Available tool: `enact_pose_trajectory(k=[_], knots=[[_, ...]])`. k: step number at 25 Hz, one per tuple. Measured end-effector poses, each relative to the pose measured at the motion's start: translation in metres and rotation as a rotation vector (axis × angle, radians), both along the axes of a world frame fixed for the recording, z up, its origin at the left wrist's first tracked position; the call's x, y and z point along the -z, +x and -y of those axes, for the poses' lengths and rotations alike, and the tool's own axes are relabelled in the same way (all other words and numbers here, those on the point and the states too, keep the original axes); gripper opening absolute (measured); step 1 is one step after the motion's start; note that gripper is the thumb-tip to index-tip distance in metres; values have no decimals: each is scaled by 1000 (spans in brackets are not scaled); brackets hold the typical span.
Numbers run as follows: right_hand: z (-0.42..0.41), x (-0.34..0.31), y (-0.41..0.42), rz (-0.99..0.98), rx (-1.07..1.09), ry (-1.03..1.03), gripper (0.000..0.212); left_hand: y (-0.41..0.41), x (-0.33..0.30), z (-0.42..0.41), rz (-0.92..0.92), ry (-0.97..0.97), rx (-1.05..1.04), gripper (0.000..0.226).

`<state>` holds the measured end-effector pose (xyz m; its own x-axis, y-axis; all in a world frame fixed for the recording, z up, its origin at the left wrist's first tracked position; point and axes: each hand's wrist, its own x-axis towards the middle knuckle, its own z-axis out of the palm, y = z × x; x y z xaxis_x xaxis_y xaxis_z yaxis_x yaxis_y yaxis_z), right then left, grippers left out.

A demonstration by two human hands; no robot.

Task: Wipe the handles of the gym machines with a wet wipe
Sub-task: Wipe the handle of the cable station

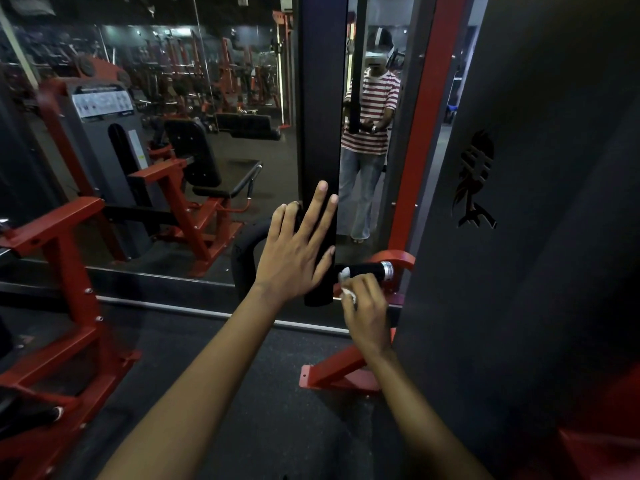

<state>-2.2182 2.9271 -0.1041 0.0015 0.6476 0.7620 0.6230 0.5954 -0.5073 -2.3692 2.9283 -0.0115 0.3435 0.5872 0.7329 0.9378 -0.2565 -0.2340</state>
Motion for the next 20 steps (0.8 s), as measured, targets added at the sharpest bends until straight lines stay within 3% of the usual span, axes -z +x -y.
enact_pose_trajectory(k=[8, 13, 17, 20], knots=[[-12, -2, 42, -206, 273, -57, 17, 1, -1, 2, 2, 2, 1, 74], [-9, -2, 13, -299, 185, -57, 16, 2, -1, 2, 2, 4, -2, 74], [1, -2, -21, -251, 7, -103, 17, 1, -1, 1, 4, 0, -2, 73], [2, 2, -15, -521, 59, -250, 23, 1, -1, 1, -2, -5, 2, 73]])
